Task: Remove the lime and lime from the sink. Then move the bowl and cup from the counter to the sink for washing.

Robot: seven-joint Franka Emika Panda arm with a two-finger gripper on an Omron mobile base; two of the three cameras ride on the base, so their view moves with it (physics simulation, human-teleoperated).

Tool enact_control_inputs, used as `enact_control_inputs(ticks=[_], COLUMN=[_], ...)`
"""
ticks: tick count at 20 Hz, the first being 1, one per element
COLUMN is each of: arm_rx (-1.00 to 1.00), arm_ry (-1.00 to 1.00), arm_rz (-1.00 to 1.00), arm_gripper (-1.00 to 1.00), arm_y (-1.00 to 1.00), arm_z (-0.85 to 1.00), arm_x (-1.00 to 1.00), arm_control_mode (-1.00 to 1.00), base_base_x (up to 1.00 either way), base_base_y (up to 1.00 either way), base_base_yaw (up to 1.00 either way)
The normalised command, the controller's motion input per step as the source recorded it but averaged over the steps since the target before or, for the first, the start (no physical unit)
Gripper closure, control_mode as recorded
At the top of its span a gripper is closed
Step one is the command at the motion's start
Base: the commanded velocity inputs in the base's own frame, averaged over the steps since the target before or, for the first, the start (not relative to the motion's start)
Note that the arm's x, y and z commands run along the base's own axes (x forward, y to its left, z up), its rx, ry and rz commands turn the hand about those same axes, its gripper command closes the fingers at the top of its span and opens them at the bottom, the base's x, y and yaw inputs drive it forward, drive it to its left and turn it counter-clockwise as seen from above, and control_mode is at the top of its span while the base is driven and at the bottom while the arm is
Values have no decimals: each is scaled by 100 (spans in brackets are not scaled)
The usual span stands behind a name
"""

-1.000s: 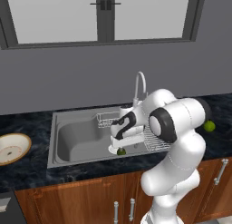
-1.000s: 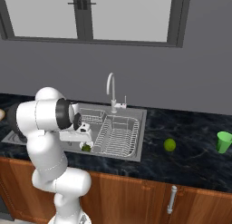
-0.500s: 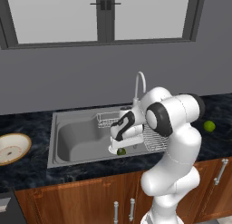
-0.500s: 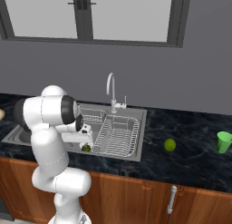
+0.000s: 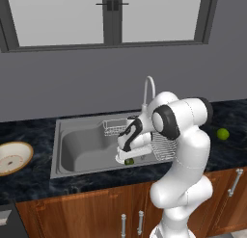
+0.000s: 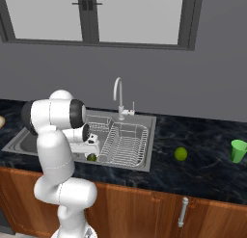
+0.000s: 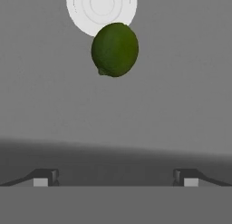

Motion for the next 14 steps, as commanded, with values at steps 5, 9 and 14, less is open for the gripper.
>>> enact_control_inputs(ticks=[5,9,14], arm_rx=[0,0,0], arm_ry=[0,0,0], arm_rz=[0,0,0], arm_gripper=[-100,-100,-100], arm_y=[0,0,0], arm_z=[-17,-15,-13], arm_x=[10,13,14], arm_control_mode=[-100,-100,-100], base_base_x=[0,0,0], base_base_y=[0,0,0], base_base_yaw=[0,0,0])
